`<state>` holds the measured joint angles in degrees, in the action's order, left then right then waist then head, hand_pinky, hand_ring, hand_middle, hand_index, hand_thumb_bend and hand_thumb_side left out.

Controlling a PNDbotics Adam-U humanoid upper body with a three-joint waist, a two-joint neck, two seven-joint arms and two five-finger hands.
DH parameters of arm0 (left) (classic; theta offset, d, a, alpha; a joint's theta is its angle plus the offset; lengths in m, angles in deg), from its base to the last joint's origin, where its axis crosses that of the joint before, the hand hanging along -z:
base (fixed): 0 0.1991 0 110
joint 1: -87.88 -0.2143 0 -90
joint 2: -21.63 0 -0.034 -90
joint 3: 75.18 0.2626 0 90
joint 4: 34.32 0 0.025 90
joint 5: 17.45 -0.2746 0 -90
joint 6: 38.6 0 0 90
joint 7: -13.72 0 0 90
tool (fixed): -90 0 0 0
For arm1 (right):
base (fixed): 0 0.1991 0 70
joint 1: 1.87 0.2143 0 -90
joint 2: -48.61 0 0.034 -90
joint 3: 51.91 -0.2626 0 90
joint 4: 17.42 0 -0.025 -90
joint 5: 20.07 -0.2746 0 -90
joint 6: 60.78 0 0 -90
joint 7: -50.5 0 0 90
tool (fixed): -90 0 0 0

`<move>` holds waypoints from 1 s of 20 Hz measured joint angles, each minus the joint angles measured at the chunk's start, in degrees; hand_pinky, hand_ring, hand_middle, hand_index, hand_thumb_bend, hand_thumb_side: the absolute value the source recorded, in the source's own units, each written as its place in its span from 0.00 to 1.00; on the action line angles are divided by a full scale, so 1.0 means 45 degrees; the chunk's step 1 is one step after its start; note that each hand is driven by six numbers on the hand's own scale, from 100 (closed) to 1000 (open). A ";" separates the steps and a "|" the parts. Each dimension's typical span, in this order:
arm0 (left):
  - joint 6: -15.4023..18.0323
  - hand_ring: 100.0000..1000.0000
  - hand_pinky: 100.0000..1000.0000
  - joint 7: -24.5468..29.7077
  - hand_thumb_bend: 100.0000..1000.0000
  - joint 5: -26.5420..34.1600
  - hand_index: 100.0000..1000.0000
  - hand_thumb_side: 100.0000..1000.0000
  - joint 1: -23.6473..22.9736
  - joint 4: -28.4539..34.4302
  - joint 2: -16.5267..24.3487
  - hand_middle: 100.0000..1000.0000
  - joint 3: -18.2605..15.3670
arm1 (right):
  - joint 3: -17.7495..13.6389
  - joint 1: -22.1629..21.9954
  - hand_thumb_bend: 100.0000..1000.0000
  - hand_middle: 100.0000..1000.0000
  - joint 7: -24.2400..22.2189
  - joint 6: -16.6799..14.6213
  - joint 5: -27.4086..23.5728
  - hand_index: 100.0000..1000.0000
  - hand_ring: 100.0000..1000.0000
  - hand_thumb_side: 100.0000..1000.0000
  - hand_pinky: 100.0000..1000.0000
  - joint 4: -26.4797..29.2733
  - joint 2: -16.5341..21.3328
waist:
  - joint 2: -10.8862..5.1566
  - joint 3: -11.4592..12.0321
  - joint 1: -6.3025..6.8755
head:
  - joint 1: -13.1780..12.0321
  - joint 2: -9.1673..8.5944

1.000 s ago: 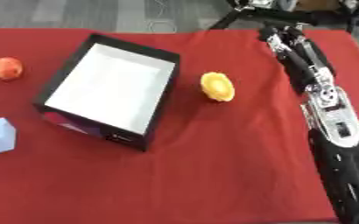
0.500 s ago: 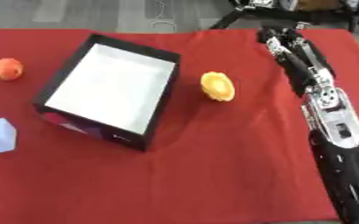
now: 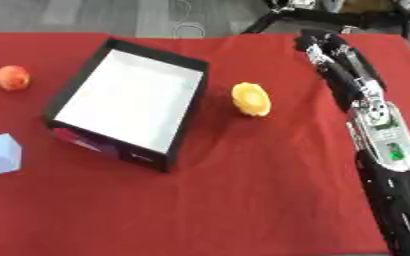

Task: Pick up objects on the table and place them in the box.

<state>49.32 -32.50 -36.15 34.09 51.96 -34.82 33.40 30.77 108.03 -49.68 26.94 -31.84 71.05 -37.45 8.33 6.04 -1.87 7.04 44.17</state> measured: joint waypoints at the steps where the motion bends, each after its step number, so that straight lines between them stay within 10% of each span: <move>1: -0.0013 0.82 0.89 0.0078 0.51 0.0111 0.89 0.33 0.0055 0.0000 -0.0051 0.80 0.0064 | 0.0008 0.0000 0.00 0.75 -0.0010 -0.0007 0.0000 0.81 0.85 0.47 1.00 0.0000 0.0000 | 0.0000 0.0002 0.0000 | -0.0105 0.0000; 20: -0.0024 0.84 0.87 0.0821 0.61 -0.0228 0.90 0.29 0.0773 -0.0307 -0.0876 0.82 0.1575 | 0.0170 -0.0022 0.00 0.75 -0.0183 -0.0024 0.0097 0.81 0.85 0.48 1.00 -0.0004 0.0002 | -0.0001 0.0003 0.0000 | -0.0643 0.0000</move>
<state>49.22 -28.80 -37.17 37.57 50.57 -38.76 40.49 31.54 107.93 -50.51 26.84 -31.41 71.03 -37.45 8.32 6.06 -1.87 4.14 44.17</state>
